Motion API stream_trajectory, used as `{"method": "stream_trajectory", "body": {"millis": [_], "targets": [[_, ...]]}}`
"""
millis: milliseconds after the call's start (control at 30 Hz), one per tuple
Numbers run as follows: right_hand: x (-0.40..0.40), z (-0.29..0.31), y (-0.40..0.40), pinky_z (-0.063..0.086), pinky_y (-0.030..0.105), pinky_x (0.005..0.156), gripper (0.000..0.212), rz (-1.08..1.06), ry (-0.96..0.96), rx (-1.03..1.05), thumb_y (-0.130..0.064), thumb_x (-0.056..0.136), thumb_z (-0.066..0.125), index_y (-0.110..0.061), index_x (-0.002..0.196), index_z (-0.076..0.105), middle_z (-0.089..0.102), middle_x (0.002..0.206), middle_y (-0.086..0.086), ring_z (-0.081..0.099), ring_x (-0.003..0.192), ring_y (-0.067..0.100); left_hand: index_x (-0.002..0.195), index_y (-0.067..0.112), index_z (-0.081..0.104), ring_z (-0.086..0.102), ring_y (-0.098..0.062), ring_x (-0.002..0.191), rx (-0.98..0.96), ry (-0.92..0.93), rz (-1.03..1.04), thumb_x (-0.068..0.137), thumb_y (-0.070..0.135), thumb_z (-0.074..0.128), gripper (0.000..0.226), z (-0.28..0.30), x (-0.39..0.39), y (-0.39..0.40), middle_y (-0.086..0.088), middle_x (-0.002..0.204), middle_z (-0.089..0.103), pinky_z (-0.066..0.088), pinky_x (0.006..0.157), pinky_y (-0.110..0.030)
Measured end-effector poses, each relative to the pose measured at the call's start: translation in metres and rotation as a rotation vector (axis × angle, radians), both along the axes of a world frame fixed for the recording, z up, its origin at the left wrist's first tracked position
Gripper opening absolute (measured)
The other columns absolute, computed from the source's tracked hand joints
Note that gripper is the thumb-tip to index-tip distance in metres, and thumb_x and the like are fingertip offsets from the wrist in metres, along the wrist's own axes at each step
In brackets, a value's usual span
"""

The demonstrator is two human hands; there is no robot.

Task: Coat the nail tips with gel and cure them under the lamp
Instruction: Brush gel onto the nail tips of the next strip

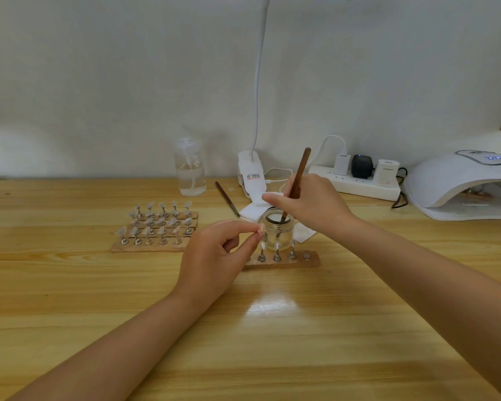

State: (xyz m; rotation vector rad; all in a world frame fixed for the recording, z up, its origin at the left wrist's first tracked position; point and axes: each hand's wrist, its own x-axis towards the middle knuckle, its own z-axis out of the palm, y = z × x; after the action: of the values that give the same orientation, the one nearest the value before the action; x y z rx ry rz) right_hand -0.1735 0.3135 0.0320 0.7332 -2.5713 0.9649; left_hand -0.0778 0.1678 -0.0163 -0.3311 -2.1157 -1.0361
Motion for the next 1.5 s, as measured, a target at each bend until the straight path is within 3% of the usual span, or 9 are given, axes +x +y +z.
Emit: {"method": "stream_trajectory", "body": {"millis": [100,333,533,667,800,933,1167,1367,1500], "targets": [[0.001,0.002,0.001,0.049,0.035,0.067,0.044,-0.005,0.015,0.003,-0.05,0.078,0.064,-0.007,0.072,0.062,0.063,0.069,0.005,0.061,0.07,0.02,0.086,0.033,0.067,0.034,-0.004,0.048,-0.001,-0.006,0.0,0.078,0.014,0.07,0.02,0.001,0.001,0.0,0.014,0.052,0.047,0.026,0.049,-0.011],[-0.002,0.016,0.013,0.052,0.035,0.067,0.044,-0.107,-0.046,-0.284,-0.044,0.078,0.068,-0.003,0.065,0.06,0.065,0.064,0.011,0.065,0.067,0.024,0.083,0.034,0.066,0.033,-0.004,0.048,0.005,0.014,0.018,0.078,0.016,0.07,0.019,-0.001,-0.001,0.0,0.01,0.044,0.031,0.027,0.048,-0.016],[-0.006,0.012,0.025,0.038,0.021,0.055,0.037,-0.153,-0.111,-0.396,-0.04,0.08,0.068,-0.019,0.055,0.052,0.058,0.052,-0.003,0.057,0.056,0.005,0.082,0.038,0.063,0.031,-0.007,0.046,0.016,-0.005,0.013,0.077,0.027,0.066,0.013,0.0,0.0,0.001,0.012,0.045,0.024,0.026,0.047,-0.017],[-0.007,0.01,0.028,0.036,0.018,0.053,0.038,-0.143,-0.113,-0.415,-0.039,0.079,0.069,-0.018,0.053,0.052,0.057,0.05,-0.005,0.054,0.047,-0.003,0.08,0.044,0.061,0.03,-0.008,0.046,0.04,-0.027,-0.002,0.079,0.02,0.068,0.024,0.001,0.0,0.0,0.01,0.046,0.025,0.026,0.048,-0.015],[-0.007,0.01,0.031,0.036,0.006,0.046,0.034,-0.119,-0.098,-0.438,-0.035,0.08,0.069,-0.019,0.055,0.052,0.057,0.051,-0.005,0.052,0.043,-0.009,0.082,0.036,0.064,0.035,-0.006,0.049,0.052,-0.041,0.006,0.078,0.013,0.069,0.023,0.001,-0.001,0.0,0.012,0.047,0.029,0.027,0.049,-0.013],[-0.008,0.012,0.034,0.036,0.017,0.054,0.034,-0.132,-0.093,-0.455,-0.035,0.081,0.069,-0.02,0.055,0.052,0.056,0.049,-0.009,0.053,0.046,-0.005,0.082,0.03,0.067,0.042,-0.003,0.056,0.067,-0.063,0.003,0.078,0.011,0.069,0.02,0.003,0.0,-0.001,0.008,0.058,0.046,0.031,0.05,-0.01],[-0.008,0.011,0.033,0.043,0.021,0.061,0.033,-0.13,-0.131,-0.536,-0.033,0.081,0.069,-0.019,0.055,0.054,0.056,0.048,-0.007,0.056,0.052,0.002,0.08,0.027,0.068,0.044,0.005,0.047,0.139,-0.08,-0.047,0.078,0.009,0.068,0.018,0.005,0.002,0.002,0.005,0.084,0.064,0.027,0.042,-0.008],[-0.009,0.005,0.034,0.038,0.02,0.056,0.033,-0.14,-0.158,-0.532,-0.036,0.081,0.068,-0.018,0.056,0.055,0.055,0.042,-0.01,0.051,0.042,-0.007,0.082,0.027,0.068,0.049,0.0,0.049,0.176,-0.114,-0.064,0.079,0.007,0.068,0.021,0.006,0.003,0.003,0.012,0.08,0.068,0.034,0.042,-0.012],[-0.011,0.004,0.039,0.04,0.022,0.058,0.034,-0.146,-0.167,-0.559,-0.037,0.08,0.069,-0.017,0.057,0.055,0.055,0.041,-0.009,0.051,0.041,-0.006,0.081,0.026,0.068,0.04,-0.002,0.042,0.18,-0.123,-0.08,0.078,0.006,0.068,0.021,0.005,0.002,0.002,0.01,0.08,0.068,0.031,0.042,-0.01]]}}
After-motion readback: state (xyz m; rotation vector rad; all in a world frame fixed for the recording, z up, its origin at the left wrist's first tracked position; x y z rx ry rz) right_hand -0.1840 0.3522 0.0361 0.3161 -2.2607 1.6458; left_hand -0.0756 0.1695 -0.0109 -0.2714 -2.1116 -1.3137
